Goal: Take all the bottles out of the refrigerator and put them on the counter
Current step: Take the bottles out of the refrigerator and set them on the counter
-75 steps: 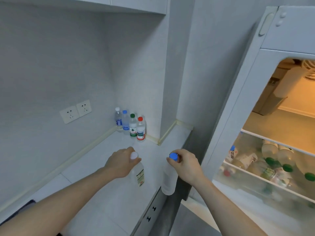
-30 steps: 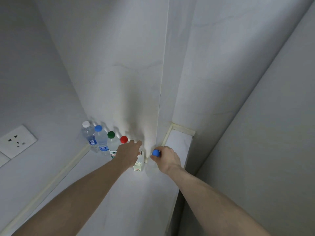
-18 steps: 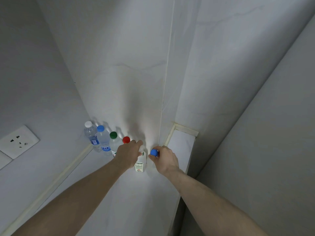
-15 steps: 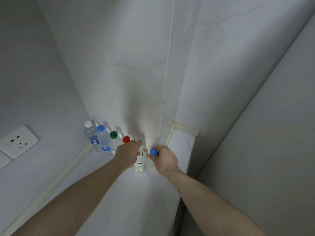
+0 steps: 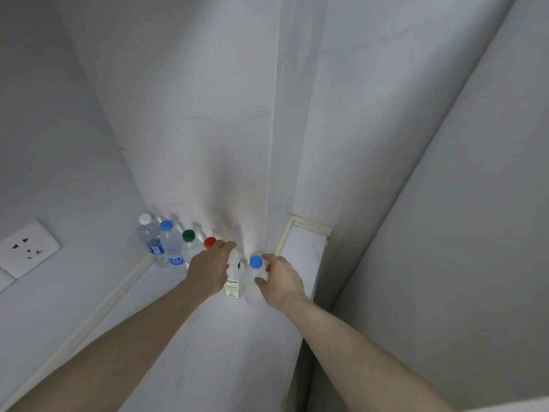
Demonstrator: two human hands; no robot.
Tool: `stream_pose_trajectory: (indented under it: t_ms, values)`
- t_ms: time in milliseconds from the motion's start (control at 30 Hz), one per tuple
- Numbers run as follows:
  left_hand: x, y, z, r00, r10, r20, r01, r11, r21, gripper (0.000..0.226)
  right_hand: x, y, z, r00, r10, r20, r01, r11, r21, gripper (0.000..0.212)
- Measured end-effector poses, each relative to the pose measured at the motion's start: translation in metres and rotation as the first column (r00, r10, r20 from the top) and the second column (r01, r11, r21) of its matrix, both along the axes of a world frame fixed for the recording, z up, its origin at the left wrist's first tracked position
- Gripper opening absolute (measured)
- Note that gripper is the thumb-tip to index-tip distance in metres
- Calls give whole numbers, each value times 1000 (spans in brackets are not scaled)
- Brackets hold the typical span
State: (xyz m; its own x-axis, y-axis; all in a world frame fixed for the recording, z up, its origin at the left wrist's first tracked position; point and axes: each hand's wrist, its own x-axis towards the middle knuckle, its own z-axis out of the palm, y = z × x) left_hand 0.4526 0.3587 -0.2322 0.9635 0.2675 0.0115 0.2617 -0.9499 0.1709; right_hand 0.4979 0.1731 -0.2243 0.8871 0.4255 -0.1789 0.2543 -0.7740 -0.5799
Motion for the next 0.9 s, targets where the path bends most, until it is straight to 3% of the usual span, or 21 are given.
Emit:
stream_pose_trajectory:
  t_ms: [200, 400, 633, 900]
  values:
    - [-70, -29, 10, 986, -8, 165, 43, 977, -211, 57, -66, -65, 33, 1000, 17, 16, -19, 994, 105, 48]
    - [-149, -108, 56, 951, -98, 294, 188, 936, -297, 44, -156, -163, 59, 1000, -15, 24, 10, 982, 189, 43]
    - [-231, -241, 106, 877, -257, 406, 406, 849, -339, 35, -262, -298, 95, 981, -193, -5, 185, 935, 304, 25]
    - [-313, -385, 131, 802, -439, 405, 582, 727, -364, 35, -372, -422, 122, 886, -462, 33, 410, 816, 408, 24]
